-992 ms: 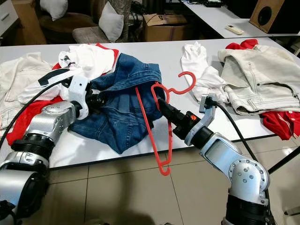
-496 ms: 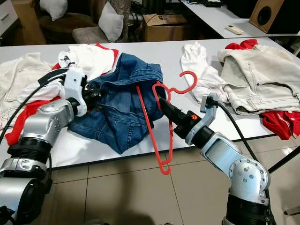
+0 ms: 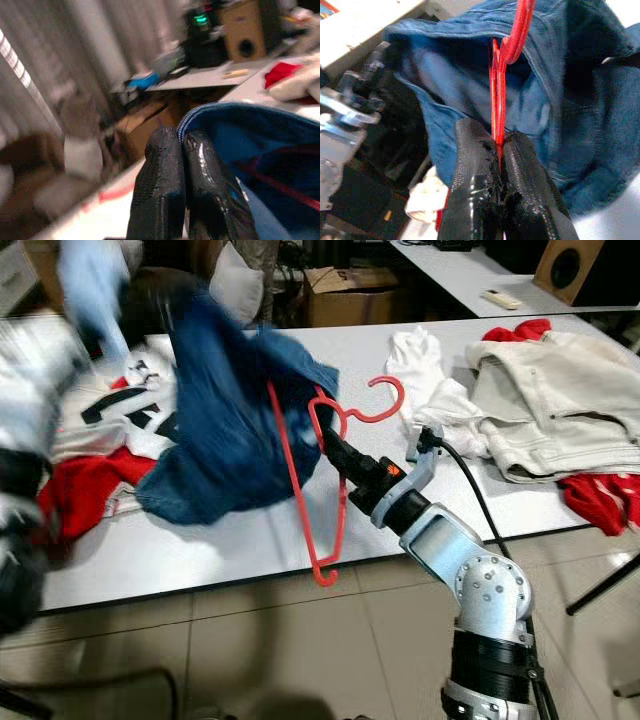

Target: Hang hanger

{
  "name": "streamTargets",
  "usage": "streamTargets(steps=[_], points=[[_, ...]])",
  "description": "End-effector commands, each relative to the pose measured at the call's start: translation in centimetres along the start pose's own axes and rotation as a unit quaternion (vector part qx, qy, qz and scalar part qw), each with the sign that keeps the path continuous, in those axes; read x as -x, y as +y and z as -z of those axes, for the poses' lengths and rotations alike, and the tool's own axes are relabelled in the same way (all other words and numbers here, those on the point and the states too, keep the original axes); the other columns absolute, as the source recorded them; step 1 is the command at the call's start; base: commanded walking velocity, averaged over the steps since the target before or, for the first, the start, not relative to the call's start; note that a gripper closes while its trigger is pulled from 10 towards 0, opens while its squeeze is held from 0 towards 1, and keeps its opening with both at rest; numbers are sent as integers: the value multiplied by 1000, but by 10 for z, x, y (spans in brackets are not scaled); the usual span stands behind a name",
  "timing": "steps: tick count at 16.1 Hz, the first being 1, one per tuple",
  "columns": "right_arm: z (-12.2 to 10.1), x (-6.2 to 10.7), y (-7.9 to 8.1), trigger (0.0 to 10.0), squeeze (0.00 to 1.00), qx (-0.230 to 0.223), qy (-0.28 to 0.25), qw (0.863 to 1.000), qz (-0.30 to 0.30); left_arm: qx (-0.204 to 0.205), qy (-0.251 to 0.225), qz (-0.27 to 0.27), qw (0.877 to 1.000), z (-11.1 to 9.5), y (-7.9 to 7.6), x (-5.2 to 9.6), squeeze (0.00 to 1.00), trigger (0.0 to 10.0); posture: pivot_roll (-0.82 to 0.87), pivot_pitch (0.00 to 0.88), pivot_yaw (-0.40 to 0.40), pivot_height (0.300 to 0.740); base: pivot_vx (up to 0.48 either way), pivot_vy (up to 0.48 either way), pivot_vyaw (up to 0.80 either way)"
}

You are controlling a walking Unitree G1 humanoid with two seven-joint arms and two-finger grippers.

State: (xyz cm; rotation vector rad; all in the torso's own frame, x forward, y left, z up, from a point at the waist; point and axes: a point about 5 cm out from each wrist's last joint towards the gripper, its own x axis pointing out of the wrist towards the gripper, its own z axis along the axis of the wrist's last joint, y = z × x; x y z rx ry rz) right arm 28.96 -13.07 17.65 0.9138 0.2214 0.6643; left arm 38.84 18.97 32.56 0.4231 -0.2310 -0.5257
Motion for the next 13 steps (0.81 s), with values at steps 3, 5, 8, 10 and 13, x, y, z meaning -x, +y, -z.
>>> streamTargets(steps=[3,5,8,10,13], points=[[-2,-3,-11,10000,0,-59,-39,997,39,-95,32,189,977,-9,-35,2,0,0,-30,0,41,740,0,0,0],[4,0,-21,10000,0,-88,-42,993,65,-89,45,245,964,7,-60,6,0,0,-30,0,37,740,0,0,0],[6,5,-33,10000,0,-115,-68,986,98,-94,82,335,934,32,-93,25,0,0,-35,0,25,740,0,0,0],[-6,5,-38,10000,0,-169,-127,974,87,-134,94,371,914,37,-96,37,0,0,-32,0,24,740,0,0,0],[-19,0,-44,10000,0,-204,-167,961,83,-107,70,420,899,33,-113,49,0,0,-31,0,20,740,0,0,0]])
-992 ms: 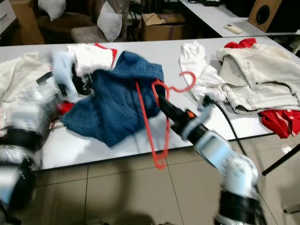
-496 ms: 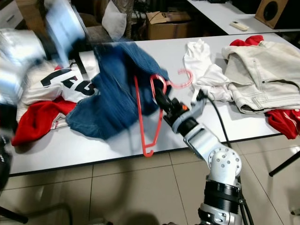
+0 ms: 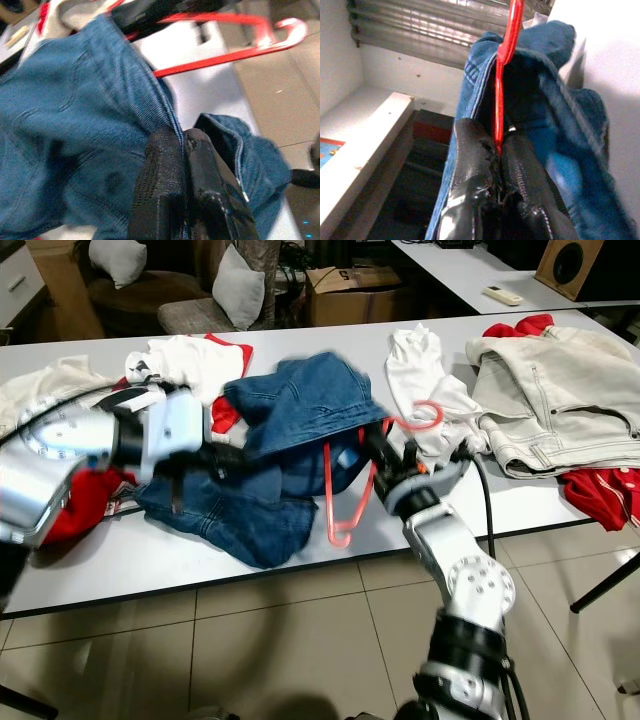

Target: Hang hanger

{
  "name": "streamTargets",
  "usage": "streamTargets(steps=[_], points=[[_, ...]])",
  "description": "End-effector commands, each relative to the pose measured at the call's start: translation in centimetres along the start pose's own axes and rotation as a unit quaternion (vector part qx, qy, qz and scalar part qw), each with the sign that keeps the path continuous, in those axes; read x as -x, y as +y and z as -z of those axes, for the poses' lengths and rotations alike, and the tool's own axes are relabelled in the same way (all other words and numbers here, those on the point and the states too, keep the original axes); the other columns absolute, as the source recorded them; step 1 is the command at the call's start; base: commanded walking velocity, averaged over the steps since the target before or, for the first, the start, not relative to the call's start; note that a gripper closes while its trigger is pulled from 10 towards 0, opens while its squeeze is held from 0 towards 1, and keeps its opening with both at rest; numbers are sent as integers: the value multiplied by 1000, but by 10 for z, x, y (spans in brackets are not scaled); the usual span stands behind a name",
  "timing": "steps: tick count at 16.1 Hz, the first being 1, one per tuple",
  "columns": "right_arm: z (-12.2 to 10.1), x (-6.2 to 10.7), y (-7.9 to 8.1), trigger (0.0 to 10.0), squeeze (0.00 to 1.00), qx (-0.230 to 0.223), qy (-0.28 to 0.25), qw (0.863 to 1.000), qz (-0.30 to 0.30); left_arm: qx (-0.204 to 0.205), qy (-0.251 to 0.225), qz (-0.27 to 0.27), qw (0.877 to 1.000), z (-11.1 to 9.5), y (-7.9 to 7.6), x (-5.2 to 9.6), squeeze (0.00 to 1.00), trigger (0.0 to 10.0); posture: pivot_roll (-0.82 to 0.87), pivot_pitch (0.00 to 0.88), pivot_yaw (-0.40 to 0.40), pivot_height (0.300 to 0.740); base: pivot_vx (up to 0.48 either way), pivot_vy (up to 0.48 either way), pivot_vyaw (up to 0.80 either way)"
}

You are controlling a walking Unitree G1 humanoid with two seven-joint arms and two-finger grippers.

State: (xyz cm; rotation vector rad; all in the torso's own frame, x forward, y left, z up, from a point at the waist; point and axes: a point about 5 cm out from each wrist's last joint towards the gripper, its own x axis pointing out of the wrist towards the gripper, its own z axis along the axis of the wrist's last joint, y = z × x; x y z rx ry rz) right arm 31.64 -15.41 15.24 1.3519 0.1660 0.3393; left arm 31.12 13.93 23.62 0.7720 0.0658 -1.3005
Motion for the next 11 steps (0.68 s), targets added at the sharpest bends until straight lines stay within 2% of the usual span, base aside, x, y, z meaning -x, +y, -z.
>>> streamTargets(steps=[1,3,6,9,11], points=[[-9,-4,-2,10000,0,-28,-32,999,4,1,-18,29,999,-9,-7,0,0,0,-30,0,20,740,0,0,0],[-8,-12,-1,10000,0,-41,-33,999,0,8,-30,42,999,-13,-12,-3,0,0,-25,0,16,740,0,0,0],[4,-34,0,10000,0,-8,-16,1000,22,38,-110,80,990,-36,-21,-12,0,0,-19,0,11,740,0,0,0],[11,-50,2,10000,0,2,-15,999,34,69,-140,120,980,-46,-32,-21,0,0,-14,0,8,740,0,0,0],[18,-57,3,10000,0,32,-9,999,42,92,-173,104,975,-55,-28,-27,0,0,-12,0,9,740,0,0,0]])
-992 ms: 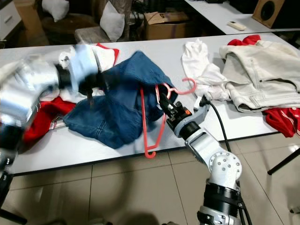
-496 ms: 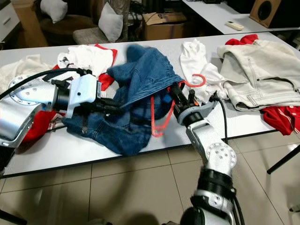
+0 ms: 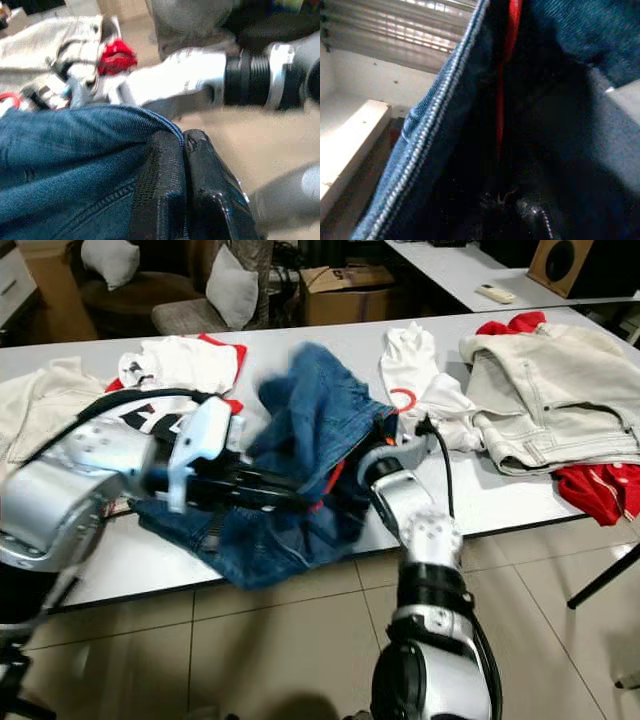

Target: Hang hanger

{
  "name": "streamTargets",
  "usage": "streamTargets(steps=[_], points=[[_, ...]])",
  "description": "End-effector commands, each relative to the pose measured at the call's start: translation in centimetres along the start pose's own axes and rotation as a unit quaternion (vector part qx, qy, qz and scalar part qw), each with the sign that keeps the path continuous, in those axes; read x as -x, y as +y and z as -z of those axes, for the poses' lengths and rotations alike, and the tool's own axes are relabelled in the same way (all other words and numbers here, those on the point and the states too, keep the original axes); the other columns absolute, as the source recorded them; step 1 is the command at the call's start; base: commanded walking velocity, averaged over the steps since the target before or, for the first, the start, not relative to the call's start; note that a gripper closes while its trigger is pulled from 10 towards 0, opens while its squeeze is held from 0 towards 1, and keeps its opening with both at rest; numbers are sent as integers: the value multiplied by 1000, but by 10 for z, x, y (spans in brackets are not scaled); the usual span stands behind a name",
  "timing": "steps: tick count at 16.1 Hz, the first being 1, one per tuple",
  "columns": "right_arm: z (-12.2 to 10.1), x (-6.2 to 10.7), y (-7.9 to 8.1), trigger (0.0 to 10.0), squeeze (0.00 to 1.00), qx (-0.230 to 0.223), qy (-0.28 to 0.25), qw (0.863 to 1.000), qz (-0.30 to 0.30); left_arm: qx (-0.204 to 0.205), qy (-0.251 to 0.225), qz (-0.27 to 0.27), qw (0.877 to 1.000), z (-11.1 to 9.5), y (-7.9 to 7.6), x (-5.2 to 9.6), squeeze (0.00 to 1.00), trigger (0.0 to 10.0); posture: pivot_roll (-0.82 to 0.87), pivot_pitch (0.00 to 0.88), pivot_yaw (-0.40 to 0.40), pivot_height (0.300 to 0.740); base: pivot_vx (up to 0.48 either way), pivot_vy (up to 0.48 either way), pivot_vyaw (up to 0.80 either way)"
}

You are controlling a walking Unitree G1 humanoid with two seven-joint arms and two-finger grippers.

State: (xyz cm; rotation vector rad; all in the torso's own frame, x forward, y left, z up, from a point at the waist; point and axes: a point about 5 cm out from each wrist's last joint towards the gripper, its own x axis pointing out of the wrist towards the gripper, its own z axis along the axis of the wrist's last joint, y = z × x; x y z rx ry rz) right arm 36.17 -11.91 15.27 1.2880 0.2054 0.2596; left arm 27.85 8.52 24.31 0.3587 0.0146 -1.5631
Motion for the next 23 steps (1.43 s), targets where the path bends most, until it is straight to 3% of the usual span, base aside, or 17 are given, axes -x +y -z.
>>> streamTargets(steps=[1,2,4,5,6,7,8,9,10,11,12,13,15,19,23], points=[[3,-3,5,10000,0,15,3,1000,-4,-13,-20,-15,1000,-14,4,1,0,0,-12,0,9,740,0,0,0],[12,-5,6,10000,0,79,23,997,-5,2,-68,-90,994,-28,23,1,0,0,-12,0,11,740,0,0,0],[21,-3,5,10000,0,172,44,984,1,26,-131,-160,978,-46,42,5,0,0,-14,0,13,740,0,0,0],[25,-2,7,10000,0,208,50,977,-5,35,-147,-193,969,-51,51,7,0,0,-14,0,16,740,0,0,0],[26,4,12,10000,0,272,54,961,-13,32,-136,-245,959,-52,63,12,0,0,-18,0,25,740,0,0,0],[25,7,11,10000,0,321,59,945,-1,30,-126,-260,957,-50,66,13,0,0,-18,0,25,740,0,0,0],[25,12,11,10000,0,305,72,950,-3,34,-121,-271,954,-48,67,14,0,0,-24,0,32,740,0,0,0],[21,18,12,10000,0,225,67,972,-12,37,-124,-285,950,-48,69,15,0,0,-25,0,34,740,0,0,0],[18,21,6,10000,0,235,70,969,10,38,-130,-294,946,-49,70,16,0,0,-25,0,34,740,0,0,0],[17,30,-12,10000,0,277,101,954,53,50,-159,-312,935,-57,75,19,0,0,-30,0,40,740,0,0,0],[13,34,-21,10000,0,238,81,965,77,55,-172,-308,934,-62,76,18,0,0,-30,0,44,740,0,0,0],[5,37,-30,10000,0,276,53,953,115,52,-168,-296,939,-64,74,16,0,0,-32,0,47,740,0,0,0],[-4,35,-17,10000,0,158,-9,985,68,30,-126,-265,956,-57,66,6,0,0,-33,0,52,740,0,0,0],[25,35,-1,10000,0,143,92,985,20,43,-99,-265,958,-49,60,-11,0,0,-31,0,55,740,0,0,0],[42,43,-8,10000,0,185,154,970,33,70,-197,-310,928,-80,76,0,0,0,-33,0,53,740,0,0,0]])
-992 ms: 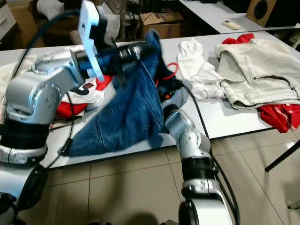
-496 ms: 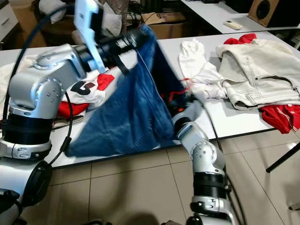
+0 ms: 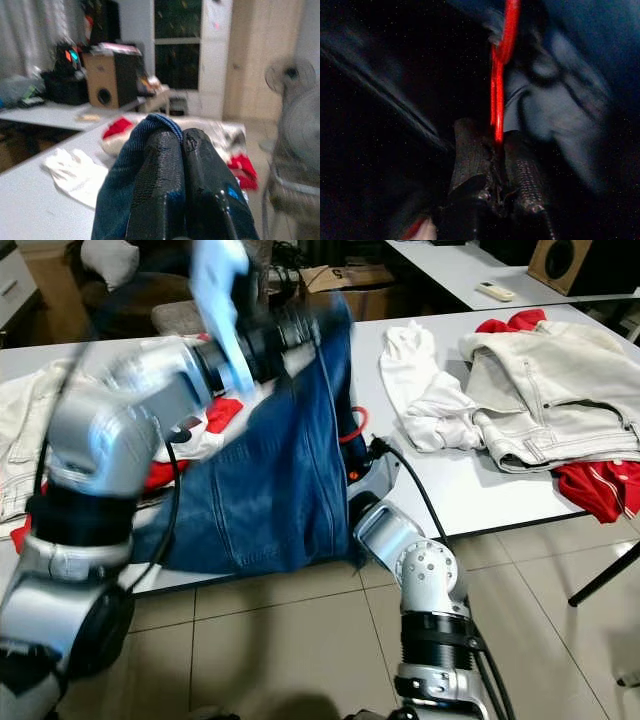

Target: Hang hanger

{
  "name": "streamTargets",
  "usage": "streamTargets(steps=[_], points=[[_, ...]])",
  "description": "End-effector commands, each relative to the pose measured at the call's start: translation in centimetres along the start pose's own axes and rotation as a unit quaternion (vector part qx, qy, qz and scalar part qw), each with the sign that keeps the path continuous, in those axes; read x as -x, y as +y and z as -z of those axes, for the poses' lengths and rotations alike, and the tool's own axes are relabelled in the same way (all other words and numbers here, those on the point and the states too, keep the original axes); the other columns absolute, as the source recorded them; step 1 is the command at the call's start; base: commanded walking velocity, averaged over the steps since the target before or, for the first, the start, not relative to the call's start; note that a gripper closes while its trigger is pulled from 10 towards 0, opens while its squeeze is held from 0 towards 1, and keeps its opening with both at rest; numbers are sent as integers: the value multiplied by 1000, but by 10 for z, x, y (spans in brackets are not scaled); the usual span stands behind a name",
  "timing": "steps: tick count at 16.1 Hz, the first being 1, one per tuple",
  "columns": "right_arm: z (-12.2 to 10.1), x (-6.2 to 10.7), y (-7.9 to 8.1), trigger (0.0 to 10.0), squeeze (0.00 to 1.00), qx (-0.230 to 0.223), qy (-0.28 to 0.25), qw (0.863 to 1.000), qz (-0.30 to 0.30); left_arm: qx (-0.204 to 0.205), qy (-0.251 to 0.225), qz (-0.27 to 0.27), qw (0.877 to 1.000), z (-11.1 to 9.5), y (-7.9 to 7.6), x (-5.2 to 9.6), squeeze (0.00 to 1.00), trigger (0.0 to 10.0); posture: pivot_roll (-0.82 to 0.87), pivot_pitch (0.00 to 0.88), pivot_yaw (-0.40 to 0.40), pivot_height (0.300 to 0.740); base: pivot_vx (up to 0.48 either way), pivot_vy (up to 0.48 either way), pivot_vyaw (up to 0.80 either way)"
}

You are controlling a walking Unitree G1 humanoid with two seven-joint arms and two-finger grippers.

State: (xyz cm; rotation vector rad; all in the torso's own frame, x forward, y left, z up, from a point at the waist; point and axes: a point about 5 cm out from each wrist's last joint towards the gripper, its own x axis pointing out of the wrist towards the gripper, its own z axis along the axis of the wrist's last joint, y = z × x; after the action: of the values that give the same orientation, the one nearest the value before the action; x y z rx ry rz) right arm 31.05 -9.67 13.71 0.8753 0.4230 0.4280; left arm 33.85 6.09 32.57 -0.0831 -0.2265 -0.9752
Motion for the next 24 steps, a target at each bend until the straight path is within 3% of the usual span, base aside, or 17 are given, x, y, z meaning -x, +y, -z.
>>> streamTargets(steps=[1,3,5,7,9,10,11,13,14,17,19,22,24], points=[[7,6,-2,10000,0,18,33,999,3,14,-83,-66,994,-38,22,4,0,0,-33,0,54,740,0,0,0],[6,17,0,10000,0,23,45,999,-14,5,-100,-132,986,-49,45,12,0,0,-37,0,57,740,0,0,0],[-2,36,6,10000,0,26,41,998,-49,-40,-49,-199,978,-36,69,22,0,0,-46,0,64,740,0,0,0],[-13,56,17,10000,0,40,32,994,-93,-91,43,-240,966,-3,91,37,0,0,-46,0,64,740,0,0,0],[-20,70,22,10000,0,59,31,991,-115,-100,95,-269,953,23,106,52,0,0,-62,0,70,740,0,0,0],[-22,72,23,10000,0,64,30,991,-118,-106,112,-273,949,30,109,57,0,0,-62,0,70,740,0,0,0],[-29,79,23,10000,0,79,26,990,-113,-126,160,-290,935,50,117,74,0,0,-75,0,72,740,0,0,0],[-35,83,22,10000,0,86,20,990,-107,-135,197,-301,923,66,121,89,0,0,-76,0,63,740,0,0,0],[-38,84,24,10000,0,89,17,990,-106,-141,245,-301,911,86,123,105,0,0,-79,0,59,740,0,0,0],[-54,86,28,10000,0,96,-22,991,-95,-134,341,-256,895,127,113,138,0,0,-79,0,50,740,0,0,0],[-68,88,31,10000,0,103,-49,989,-97,-98,373,-225,895,147,97,162,0,0,-68,0,35,740,0,0,0],[-71,87,36,10000,0,111,-45,987,-108,-85,372,-189,905,168,78,168,0,0,-63,0,22,740,0,0,0],[-74,84,40,10000,0,132,-48,984,-108,-78,348,-156,921,182,58,163,0,0,-68,0,21,740,0,0,0]])
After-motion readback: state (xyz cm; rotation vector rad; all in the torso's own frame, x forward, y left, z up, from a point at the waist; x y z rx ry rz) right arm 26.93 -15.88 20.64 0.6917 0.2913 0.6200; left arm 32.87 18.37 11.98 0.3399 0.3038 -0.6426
